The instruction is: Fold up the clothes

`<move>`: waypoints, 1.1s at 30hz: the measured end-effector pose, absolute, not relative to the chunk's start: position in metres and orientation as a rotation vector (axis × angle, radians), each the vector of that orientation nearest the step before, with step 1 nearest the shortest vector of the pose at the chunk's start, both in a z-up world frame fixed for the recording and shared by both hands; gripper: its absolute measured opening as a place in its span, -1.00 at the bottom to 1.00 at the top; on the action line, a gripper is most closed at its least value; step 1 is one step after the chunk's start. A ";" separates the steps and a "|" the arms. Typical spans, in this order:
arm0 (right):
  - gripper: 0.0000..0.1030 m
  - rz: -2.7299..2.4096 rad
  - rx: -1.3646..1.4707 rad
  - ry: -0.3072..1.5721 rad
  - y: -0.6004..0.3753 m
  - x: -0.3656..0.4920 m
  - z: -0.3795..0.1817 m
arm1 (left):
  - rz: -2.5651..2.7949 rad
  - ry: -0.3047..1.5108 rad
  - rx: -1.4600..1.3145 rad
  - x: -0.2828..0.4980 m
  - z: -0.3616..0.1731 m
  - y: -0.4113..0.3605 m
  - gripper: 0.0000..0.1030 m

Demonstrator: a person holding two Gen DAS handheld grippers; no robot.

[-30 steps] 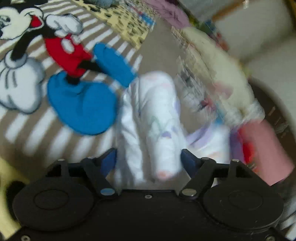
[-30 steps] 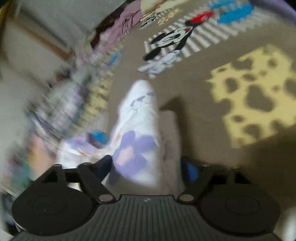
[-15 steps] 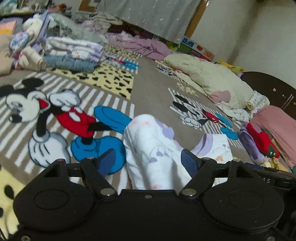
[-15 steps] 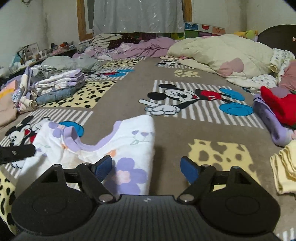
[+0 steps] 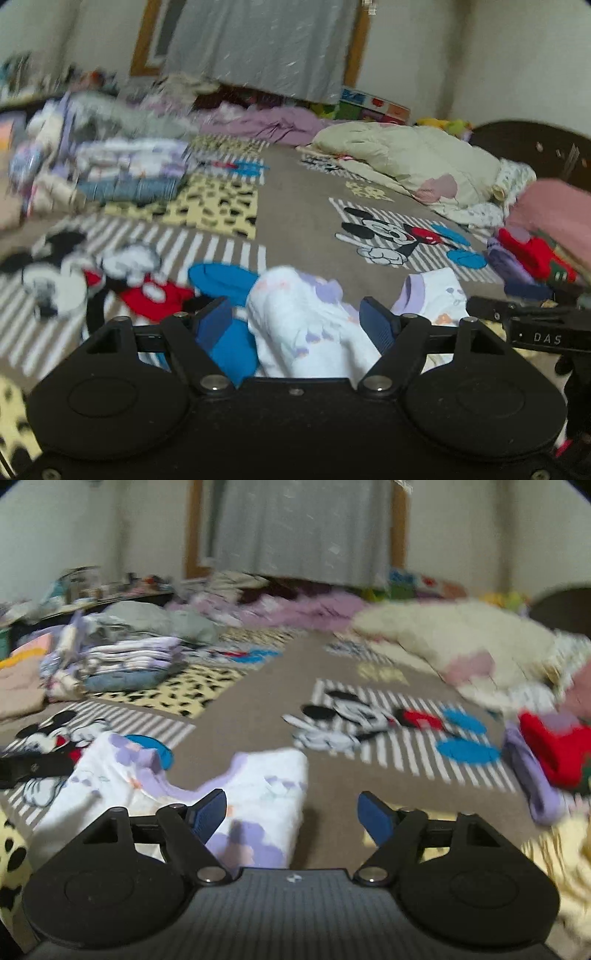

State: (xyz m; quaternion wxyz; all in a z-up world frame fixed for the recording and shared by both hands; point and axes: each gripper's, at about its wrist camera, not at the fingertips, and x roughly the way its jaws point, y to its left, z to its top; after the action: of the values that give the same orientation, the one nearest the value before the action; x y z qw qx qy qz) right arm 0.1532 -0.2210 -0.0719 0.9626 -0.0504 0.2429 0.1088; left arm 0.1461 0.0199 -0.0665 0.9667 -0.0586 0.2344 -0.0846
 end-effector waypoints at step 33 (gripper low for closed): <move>0.53 0.315 0.251 0.535 -0.257 0.207 -0.114 | -0.200 0.577 -0.342 0.192 -0.110 0.034 0.32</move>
State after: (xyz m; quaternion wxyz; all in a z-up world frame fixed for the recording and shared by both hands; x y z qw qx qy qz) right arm 0.2069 -0.2574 -0.1137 0.9444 0.1233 0.2627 0.1545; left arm 0.1916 0.0342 -0.1098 0.9394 -0.1677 0.2827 -0.0977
